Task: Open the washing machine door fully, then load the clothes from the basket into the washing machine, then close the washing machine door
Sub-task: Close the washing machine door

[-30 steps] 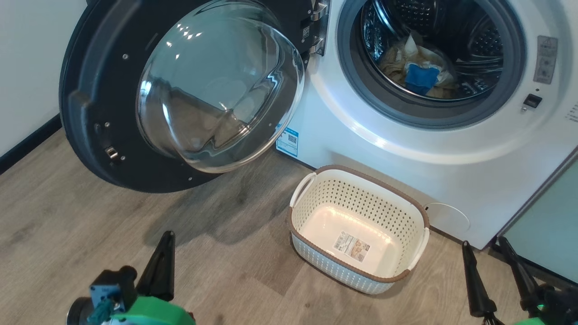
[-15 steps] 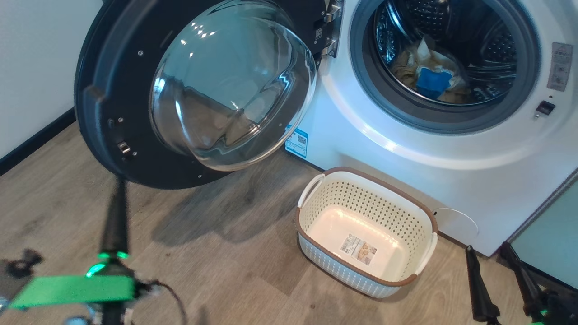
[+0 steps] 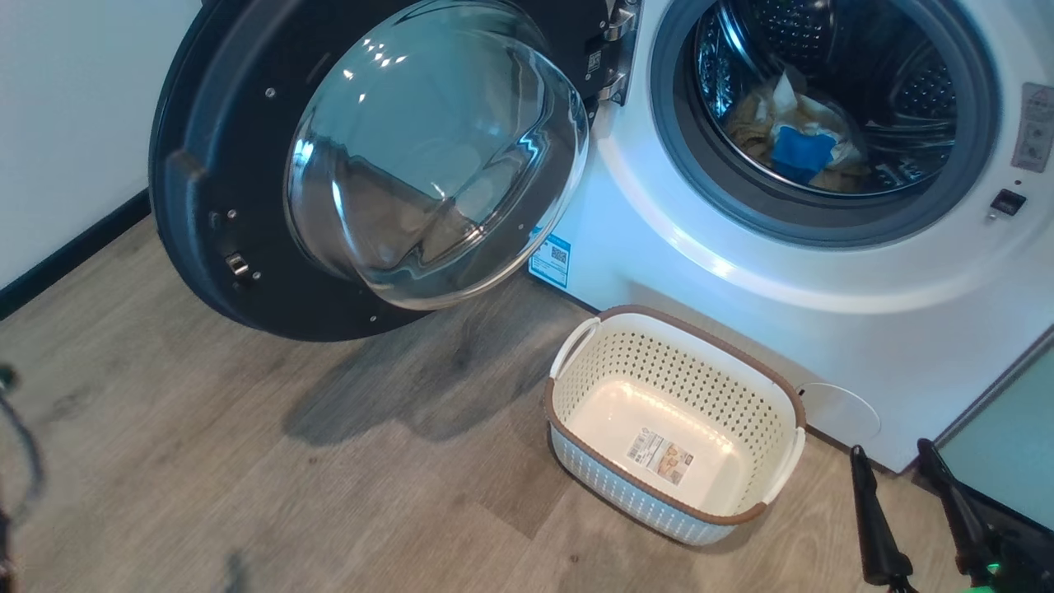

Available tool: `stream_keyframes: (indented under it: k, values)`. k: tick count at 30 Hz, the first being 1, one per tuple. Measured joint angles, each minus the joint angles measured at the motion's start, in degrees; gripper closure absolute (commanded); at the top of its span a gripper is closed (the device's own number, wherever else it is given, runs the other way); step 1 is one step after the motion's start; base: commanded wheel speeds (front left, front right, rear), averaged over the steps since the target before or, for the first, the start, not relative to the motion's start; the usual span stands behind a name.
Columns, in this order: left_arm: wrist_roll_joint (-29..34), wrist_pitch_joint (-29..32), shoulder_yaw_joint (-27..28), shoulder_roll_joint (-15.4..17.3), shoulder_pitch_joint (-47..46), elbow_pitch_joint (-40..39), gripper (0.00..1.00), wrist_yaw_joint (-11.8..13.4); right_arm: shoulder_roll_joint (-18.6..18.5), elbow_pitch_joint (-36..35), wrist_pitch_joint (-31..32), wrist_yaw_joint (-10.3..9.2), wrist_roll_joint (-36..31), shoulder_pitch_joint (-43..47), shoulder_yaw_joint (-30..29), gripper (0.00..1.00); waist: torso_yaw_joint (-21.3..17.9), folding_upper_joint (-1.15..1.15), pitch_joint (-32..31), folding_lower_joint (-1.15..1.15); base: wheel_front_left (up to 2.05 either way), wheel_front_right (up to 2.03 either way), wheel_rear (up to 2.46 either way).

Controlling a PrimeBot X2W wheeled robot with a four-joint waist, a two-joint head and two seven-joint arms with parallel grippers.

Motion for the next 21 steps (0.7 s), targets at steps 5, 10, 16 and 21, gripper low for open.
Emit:
stream_keyframes:
  k: [5, 10, 16, 21]
  values:
    - [-6.5, 4.06, 3.27, 7.37, -8.6, 10.09, 1.0, 1.53, -0.01, -0.46, 0.09, 0.0, 0.0, -0.03, 0.19, 0.0, -0.23, 0.0, 0.4, 0.0, 0.0, 0.0, 0.0]
    - [-11.93, 10.28, 4.04, 14.72, -16.61, 22.92, 1.0, 4.92, -0.21, -0.56, 0.24, 0.0, 0.0, -0.12, 0.33, 0.0, -1.22, 0.0, 1.01, 0.01, 0.0, 0.0, 0.0]
    - [-16.59, 18.01, 1.45, 20.03, -23.71, 37.24, 1.0, 9.23, -0.7, -0.87, 0.69, 0.0, 0.0, -0.26, 0.66, 0.0, -2.7, 0.0, 2.16, 0.01, 0.0, 0.0, 0.0]
    - [-18.7, 22.6, -0.6, 21.75, -26.32, 46.48, 1.0, 12.52, -1.64, -1.24, 0.76, 0.0, 0.01, -0.3, 0.94, 0.0, -4.06, 0.0, 2.96, 0.01, 0.0, 0.0, 0.0]
